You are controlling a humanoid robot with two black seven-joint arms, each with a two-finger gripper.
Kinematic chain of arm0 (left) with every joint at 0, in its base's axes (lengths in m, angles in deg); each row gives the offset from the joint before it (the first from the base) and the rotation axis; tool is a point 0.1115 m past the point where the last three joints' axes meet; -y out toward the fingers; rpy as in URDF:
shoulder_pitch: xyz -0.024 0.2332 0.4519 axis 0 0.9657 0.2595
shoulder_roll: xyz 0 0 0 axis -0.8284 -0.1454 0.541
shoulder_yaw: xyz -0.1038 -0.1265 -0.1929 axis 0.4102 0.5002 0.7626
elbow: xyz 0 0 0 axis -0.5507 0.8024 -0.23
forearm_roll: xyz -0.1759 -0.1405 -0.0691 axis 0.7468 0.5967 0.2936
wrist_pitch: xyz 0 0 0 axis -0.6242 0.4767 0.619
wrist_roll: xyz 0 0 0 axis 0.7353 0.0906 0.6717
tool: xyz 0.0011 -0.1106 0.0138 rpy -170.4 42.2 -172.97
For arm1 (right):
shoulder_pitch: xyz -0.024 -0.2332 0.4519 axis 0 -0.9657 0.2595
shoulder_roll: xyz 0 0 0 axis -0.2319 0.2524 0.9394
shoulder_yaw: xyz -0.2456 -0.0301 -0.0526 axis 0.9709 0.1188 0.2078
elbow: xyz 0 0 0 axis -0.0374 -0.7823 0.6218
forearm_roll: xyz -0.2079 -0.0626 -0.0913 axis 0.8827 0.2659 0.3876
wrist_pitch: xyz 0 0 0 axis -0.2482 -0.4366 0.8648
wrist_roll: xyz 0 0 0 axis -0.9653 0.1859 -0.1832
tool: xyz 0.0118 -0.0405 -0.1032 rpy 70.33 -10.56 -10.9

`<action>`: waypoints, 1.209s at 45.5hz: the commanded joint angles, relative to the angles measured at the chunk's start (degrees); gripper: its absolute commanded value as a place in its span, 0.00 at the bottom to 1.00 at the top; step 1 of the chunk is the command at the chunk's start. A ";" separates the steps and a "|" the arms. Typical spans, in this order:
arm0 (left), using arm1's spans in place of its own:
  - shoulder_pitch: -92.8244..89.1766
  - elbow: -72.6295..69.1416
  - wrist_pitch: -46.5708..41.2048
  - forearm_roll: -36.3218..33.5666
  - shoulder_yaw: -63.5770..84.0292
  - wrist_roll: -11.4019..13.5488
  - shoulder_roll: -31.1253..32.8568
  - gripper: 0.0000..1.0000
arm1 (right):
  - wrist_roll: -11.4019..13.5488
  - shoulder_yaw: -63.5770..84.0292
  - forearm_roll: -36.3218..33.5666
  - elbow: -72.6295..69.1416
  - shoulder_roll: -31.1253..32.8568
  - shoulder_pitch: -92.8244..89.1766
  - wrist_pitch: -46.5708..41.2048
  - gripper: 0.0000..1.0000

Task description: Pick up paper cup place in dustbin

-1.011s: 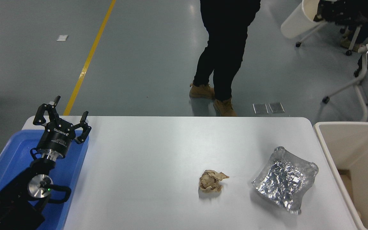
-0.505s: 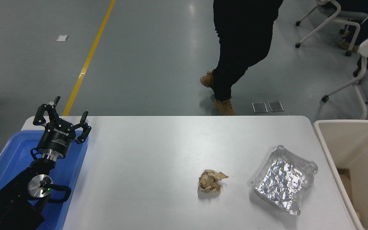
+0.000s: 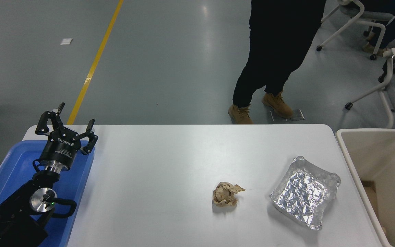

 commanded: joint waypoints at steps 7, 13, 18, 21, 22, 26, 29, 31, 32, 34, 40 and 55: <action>0.00 0.00 0.01 0.00 0.00 0.00 0.01 0.98 | 0.56 -2.85 -4.42 -0.08 -6.96 -8.72 4.52 0.00; 0.00 0.00 0.01 0.00 0.00 0.00 0.01 0.98 | 0.56 -2.85 -4.42 -0.08 -7.49 -8.89 4.52 0.00; 0.00 0.00 0.01 0.00 0.00 0.00 0.01 0.98 | 0.56 -2.85 -5.21 -0.08 -7.41 -8.81 4.69 0.35; 0.00 0.00 0.01 0.00 0.00 0.00 0.01 0.98 | 0.47 -2.41 -5.21 -0.08 -7.41 -8.89 5.39 0.65; 0.00 0.00 0.01 0.00 0.00 0.00 0.01 0.98 | 0.47 -2.24 -5.21 -0.17 -7.41 -8.89 5.57 0.74; 0.00 0.00 0.01 0.00 0.00 0.00 0.01 0.98 | 0.30 -2.06 -5.29 -0.26 -7.14 -8.72 6.01 1.00; 0.00 0.00 0.01 0.00 0.00 0.00 0.01 0.98 | 0.30 -2.06 -5.21 -0.35 -7.05 -8.63 6.01 1.00; 0.00 0.00 0.01 0.00 0.00 0.00 0.01 0.98 | 0.30 -2.06 -5.21 -0.52 -7.05 -8.72 6.01 1.00; 0.00 0.00 0.01 0.00 0.00 0.00 0.01 0.98 | 0.30 -2.06 -5.21 -0.61 -7.05 -8.72 6.01 1.00; 0.00 0.00 0.01 0.00 0.00 0.00 0.01 0.98 | 0.39 -1.97 -5.21 -0.70 -7.14 -8.81 6.01 1.00; 0.00 0.00 0.01 0.00 0.00 0.00 0.01 0.98 | 0.39 -1.18 -5.21 -0.61 -7.14 -8.81 6.01 1.00; 0.00 0.00 0.01 0.00 0.00 0.00 0.01 0.98 | 0.30 2.60 -5.12 -0.61 -6.97 -8.10 5.83 1.00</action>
